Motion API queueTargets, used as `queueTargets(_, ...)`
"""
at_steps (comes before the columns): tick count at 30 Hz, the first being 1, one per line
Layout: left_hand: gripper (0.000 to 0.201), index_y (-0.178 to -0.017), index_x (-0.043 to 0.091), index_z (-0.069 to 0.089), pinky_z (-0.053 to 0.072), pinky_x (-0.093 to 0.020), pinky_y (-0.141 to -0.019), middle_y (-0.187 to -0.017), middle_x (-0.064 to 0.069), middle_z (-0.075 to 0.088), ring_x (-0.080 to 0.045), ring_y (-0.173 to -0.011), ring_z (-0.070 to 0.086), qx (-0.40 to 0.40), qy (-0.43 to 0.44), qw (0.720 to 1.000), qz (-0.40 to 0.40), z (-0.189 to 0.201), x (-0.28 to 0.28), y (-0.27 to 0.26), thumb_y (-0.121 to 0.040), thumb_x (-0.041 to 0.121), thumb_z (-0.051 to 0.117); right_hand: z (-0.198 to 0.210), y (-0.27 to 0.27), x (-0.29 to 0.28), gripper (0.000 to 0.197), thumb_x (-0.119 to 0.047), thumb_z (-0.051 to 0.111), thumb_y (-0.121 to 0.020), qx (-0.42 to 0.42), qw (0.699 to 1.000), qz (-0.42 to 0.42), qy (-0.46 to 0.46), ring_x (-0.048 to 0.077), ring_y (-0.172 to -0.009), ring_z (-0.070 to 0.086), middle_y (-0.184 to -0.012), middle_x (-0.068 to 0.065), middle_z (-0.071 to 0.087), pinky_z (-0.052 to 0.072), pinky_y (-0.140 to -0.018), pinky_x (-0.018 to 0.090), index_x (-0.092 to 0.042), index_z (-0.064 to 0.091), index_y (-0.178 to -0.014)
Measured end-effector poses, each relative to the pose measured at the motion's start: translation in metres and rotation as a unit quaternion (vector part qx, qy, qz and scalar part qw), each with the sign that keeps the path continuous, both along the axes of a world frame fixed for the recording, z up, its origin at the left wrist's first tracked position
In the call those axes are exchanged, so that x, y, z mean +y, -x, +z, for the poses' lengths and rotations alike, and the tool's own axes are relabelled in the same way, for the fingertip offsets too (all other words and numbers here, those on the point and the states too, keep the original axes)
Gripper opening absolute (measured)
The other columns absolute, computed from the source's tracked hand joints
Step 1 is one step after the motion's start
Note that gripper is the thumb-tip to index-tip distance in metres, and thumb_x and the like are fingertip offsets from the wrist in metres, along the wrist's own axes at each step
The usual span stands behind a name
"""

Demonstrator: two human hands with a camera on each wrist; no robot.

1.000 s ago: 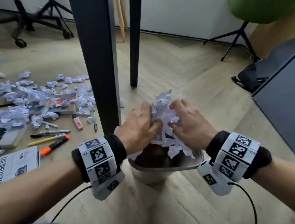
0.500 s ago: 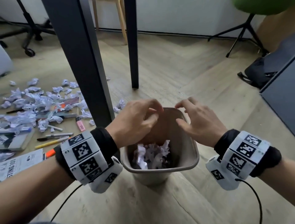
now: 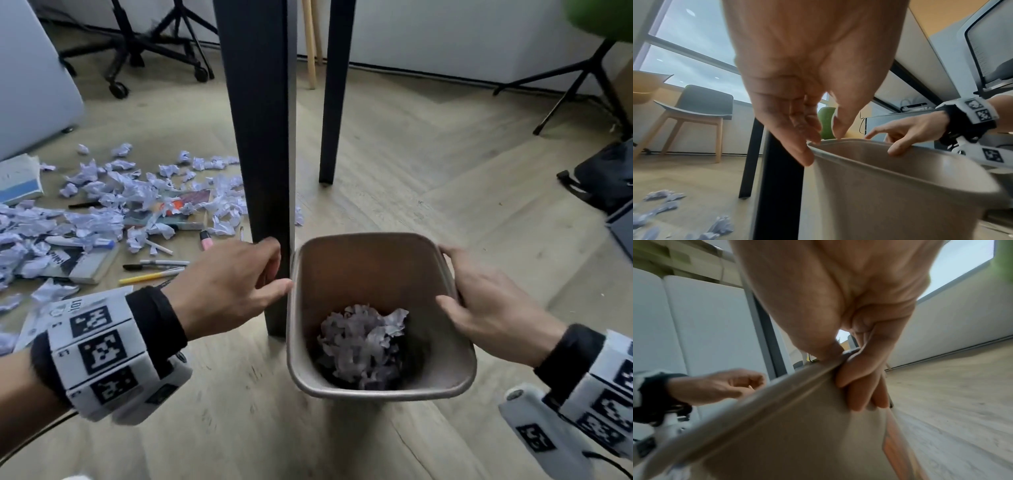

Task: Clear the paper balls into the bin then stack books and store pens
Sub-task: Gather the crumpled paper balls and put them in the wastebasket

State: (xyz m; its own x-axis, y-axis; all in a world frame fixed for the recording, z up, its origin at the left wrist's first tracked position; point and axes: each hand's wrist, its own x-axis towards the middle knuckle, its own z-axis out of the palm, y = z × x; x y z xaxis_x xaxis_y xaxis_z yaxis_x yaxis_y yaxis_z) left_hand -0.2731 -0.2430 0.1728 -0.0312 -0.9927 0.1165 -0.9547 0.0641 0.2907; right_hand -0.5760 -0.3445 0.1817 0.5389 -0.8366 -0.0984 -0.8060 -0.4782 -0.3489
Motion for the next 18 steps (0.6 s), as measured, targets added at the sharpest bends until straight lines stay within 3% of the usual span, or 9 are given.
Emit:
queueTargets(3, 0.048, -0.101, 0.029, 0.045, 0.048, -0.028, -0.064, -0.08, 0.009, 0.064, -0.006, -0.065, 0.057, 0.008, -0.063, 0.998, 0.028, -0.006, 0.011, -0.015, -0.081, 0.073, 0.042, 0.019, 0.002, 0.018, 0.061, -0.024, 0.055, -0.09, 0.028, 0.998, 0.054, -0.016, 0.013, -0.07, 0.058, -0.066, -0.006, 0.059, 0.046, -0.07, 0.034, -0.026, 0.023, -0.141)
queueTargets(6, 0.052, -0.117, 0.038, 0.047, 0.048, -0.02, -0.067, -0.095, 0.014, 0.066, -0.001, -0.067, 0.061, 0.11, -0.174, 0.979, -0.007, -0.008, 0.025, -0.024, -0.08, 0.073, 0.045, 0.034, -0.013, 0.04, 0.057, -0.028, 0.051, -0.093, 0.034, 0.991, 0.126, -0.025, 0.006, -0.063, 0.054, -0.063, -0.006, 0.057, 0.044, -0.066, 0.026, -0.034, 0.02, -0.14)
queueTargets(7, 0.043, -0.114, 0.037, 0.052, 0.046, -0.017, -0.062, -0.093, 0.014, 0.066, -0.002, -0.065, 0.06, 0.147, -0.207, 0.967, -0.026, -0.009, 0.03, -0.027, -0.084, 0.066, 0.048, 0.036, -0.022, 0.047, 0.055, -0.029, 0.05, -0.094, 0.033, 0.988, 0.147, -0.021, 0.005, -0.061, 0.051, -0.062, -0.007, 0.054, 0.041, -0.065, 0.024, -0.036, 0.02, -0.14)
queueTargets(9, 0.021, -0.095, 0.028, 0.059, 0.042, -0.022, -0.057, -0.076, 0.011, 0.06, -0.007, -0.061, 0.052, 0.167, -0.22, 0.959, -0.068, -0.011, 0.037, -0.041, -0.093, 0.047, 0.052, 0.035, -0.048, 0.061, 0.051, -0.029, 0.048, -0.095, 0.023, 0.983, 0.181, -0.015, 0.007, -0.058, 0.047, -0.057, -0.007, 0.048, 0.039, -0.061, 0.025, -0.039, 0.022, -0.137)
queueTargets(11, 0.023, -0.078, 0.024, 0.055, 0.038, -0.027, -0.058, -0.065, 0.009, 0.051, -0.008, -0.06, 0.046, 0.158, -0.188, 0.967, -0.065, -0.012, 0.047, -0.066, -0.095, 0.04, 0.052, 0.03, -0.077, 0.07, 0.043, -0.032, 0.046, -0.096, 0.011, 0.979, 0.2, -0.028, 0.007, -0.06, 0.047, -0.059, -0.008, 0.047, 0.039, -0.061, 0.024, -0.038, 0.026, -0.133)
queueTargets(15, 0.027, -0.08, 0.015, 0.059, 0.042, -0.025, -0.06, -0.07, 0.003, 0.059, -0.01, -0.066, 0.054, 0.13, -0.121, 0.984, -0.004, -0.002, 0.078, -0.133, -0.093, 0.039, 0.051, 0.026, -0.145, 0.076, 0.029, -0.04, 0.044, -0.097, 0.032, 0.965, 0.26, -0.003, 0.004, -0.072, 0.052, -0.074, -0.012, 0.053, 0.04, -0.065, 0.019, -0.034, 0.037, -0.124)
queueTargets(18, 0.024, -0.076, 0.02, 0.056, 0.042, -0.031, -0.06, -0.066, 0.005, 0.059, -0.012, -0.064, 0.055, 0.074, -0.068, 0.993, 0.061, 0.004, 0.095, -0.176, -0.096, 0.033, 0.053, 0.033, -0.197, 0.078, 0.031, -0.045, 0.045, -0.095, 0.048, 0.951, 0.3, 0.051, 0.015, -0.088, 0.059, -0.093, -0.008, 0.062, 0.047, -0.077, 0.035, -0.026, 0.047, -0.119)
